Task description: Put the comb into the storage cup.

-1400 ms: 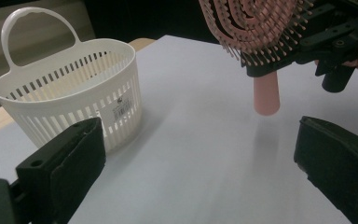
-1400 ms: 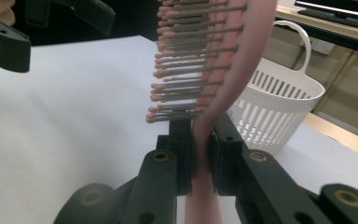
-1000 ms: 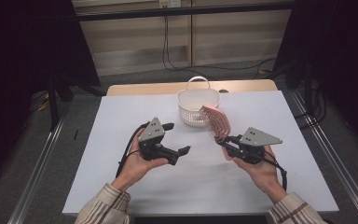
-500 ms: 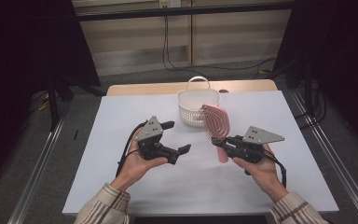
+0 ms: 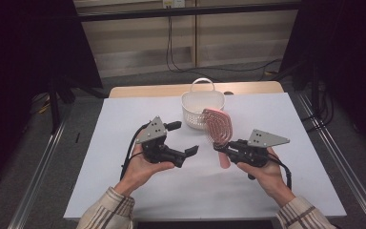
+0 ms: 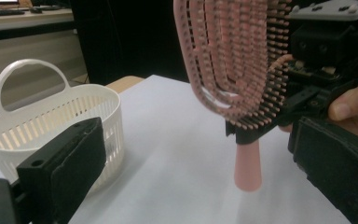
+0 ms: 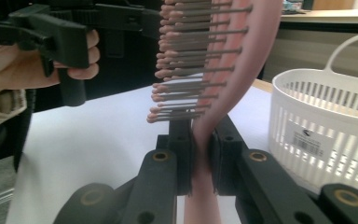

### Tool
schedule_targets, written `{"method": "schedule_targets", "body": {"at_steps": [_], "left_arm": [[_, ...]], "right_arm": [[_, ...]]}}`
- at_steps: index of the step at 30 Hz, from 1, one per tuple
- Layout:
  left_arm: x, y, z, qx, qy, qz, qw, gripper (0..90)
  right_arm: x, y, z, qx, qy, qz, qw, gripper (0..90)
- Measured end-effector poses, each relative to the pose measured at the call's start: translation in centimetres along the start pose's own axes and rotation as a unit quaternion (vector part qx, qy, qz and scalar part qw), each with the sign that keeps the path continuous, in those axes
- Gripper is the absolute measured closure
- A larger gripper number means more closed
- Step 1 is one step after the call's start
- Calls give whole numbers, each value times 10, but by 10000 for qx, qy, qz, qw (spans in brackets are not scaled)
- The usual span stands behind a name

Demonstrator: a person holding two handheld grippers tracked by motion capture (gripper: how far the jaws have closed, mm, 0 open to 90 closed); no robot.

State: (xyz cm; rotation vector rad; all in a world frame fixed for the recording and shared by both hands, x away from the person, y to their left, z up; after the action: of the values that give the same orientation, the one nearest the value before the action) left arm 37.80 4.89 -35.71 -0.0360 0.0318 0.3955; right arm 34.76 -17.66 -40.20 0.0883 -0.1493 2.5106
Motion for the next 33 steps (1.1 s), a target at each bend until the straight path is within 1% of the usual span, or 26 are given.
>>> {"method": "schedule_targets", "body": {"at_steps": [2,3,5,7,9,10,12,15,17,21,26,28,29,31,33], "left_arm": [[-2,-3,2,-36,1,-37,10000,23],[-3,-5,2,-77,35,-81,9999,21],[-6,-10,3,-75,-20,-217,9997,17],[-9,-13,4,-78,-9,-323,9994,20],[-10,-15,5,-70,-47,-372,9993,20],[-11,-16,6,-78,-26,-406,9991,24],[-9,-17,8,-96,-91,-359,9993,30],[-7,-19,12,-185,-20,-426,9989,30],[-6,-21,15,-242,-42,-462,9986,30],[-7,-27,21,-297,-78,-533,9981,31],[-10,-33,24,-330,-117,-634,9974,32],[-10,-35,24,-378,-76,-671,9970,31],[-11,-35,23,-403,-44,-731,9965,28],[-13,-36,21,-218,-108,-933,9953,23],[-14,-37,20,-215,-161,-954,9951,20]], "right_arm": [[2,-1,0,-39,-19,122,9999,819],[3,-2,0,-83,-52,194,9998,819],[4,-3,0,-87,-66,263,9996,819],[5,-4,-1,-94,-105,308,9994,819],[5,-4,-1,-92,-121,348,9993,819],[5,-4,-1,-104,-132,381,9991,819],[5,-4,-1,-141,-147,441,9988,819],[5,-4,-1,-131,-167,489,9986,819],[5,-5,-2,-112,-205,517,9984,819],[6,-6,-2,-112,-202,641,9977,819],[7,-7,-3,-104,-246,700,9972,819],[7,-7,-4,-109,-242,713,9971,819],[7,-7,-4,-108,-251,737,9969,819],[8,-8,-4,-118,-273,774,9966,819],[10,-8,-5,-109,-270,812,9963,819]]}}
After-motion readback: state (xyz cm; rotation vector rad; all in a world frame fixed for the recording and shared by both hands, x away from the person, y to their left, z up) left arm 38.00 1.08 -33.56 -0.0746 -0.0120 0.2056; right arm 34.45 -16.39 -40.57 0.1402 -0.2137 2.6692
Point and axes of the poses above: each handheld gripper's, and its own axes: y roughly backward along the jaws, z roughly out of its top, x roughly to its left, the point moved 4 cm from there along -y, roughly forward along the jaws, and after that the axes turned 15 degrees about -x, right-handed, at the moved point
